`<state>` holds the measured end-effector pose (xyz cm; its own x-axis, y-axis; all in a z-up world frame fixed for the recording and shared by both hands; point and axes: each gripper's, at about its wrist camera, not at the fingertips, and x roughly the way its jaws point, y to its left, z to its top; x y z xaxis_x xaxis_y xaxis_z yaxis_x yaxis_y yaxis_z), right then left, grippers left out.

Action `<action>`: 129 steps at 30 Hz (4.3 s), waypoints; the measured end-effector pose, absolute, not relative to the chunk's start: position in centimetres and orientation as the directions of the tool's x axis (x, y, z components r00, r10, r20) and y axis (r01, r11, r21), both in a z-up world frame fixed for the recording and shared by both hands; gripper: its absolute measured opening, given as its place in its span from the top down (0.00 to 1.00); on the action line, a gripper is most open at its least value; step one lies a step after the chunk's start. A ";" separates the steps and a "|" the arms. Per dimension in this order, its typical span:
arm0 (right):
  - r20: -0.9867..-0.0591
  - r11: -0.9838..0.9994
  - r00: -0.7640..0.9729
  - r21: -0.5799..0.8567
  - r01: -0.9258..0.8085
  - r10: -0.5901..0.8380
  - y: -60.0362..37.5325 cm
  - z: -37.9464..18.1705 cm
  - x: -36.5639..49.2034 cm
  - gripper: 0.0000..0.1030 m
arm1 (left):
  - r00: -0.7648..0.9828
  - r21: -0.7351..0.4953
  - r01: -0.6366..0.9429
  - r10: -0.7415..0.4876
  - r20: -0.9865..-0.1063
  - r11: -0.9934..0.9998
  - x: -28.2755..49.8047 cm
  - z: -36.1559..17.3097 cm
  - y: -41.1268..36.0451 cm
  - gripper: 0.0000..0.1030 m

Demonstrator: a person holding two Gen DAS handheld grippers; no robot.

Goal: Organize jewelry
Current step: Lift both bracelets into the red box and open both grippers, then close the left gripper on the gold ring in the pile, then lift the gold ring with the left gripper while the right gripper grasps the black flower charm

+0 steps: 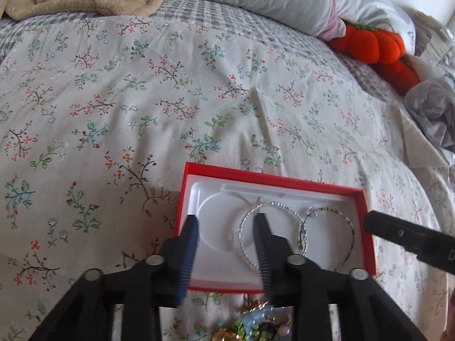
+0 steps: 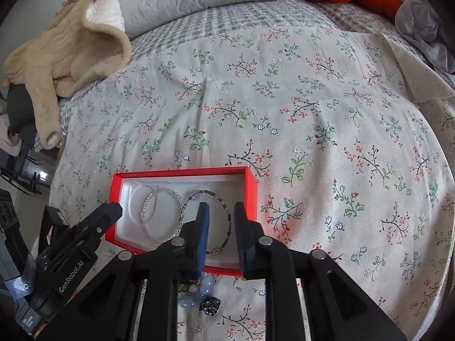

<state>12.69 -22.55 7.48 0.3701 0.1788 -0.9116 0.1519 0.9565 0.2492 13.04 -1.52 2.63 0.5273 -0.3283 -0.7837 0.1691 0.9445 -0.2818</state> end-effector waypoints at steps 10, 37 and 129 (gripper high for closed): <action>-0.922 0.965 0.345 0.231 0.127 0.175 -22.1 8.9 10.5 0.48 | 0.485 -0.201 0.174 -0.261 -0.835 0.964 10.6 2.7 -0.2 0.34; -0.970 0.975 0.181 0.187 0.122 0.164 -20.0 6.0 6.5 0.43 | 0.210 -0.313 0.140 -0.338 -0.917 0.939 7.8 -3.2 0.0 0.56; -0.927 0.943 0.289 0.293 0.156 0.240 -20.2 7.5 8.1 0.78 | 0.468 -0.407 0.186 -0.445 -0.763 0.894 9.7 2.7 2.2 1.00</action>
<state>8.09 -20.21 7.51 0.2887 0.2398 -0.9269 0.1559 0.9434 0.2927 9.71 2.22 2.66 0.4683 -0.4451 -0.7633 0.1861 0.8942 -0.4072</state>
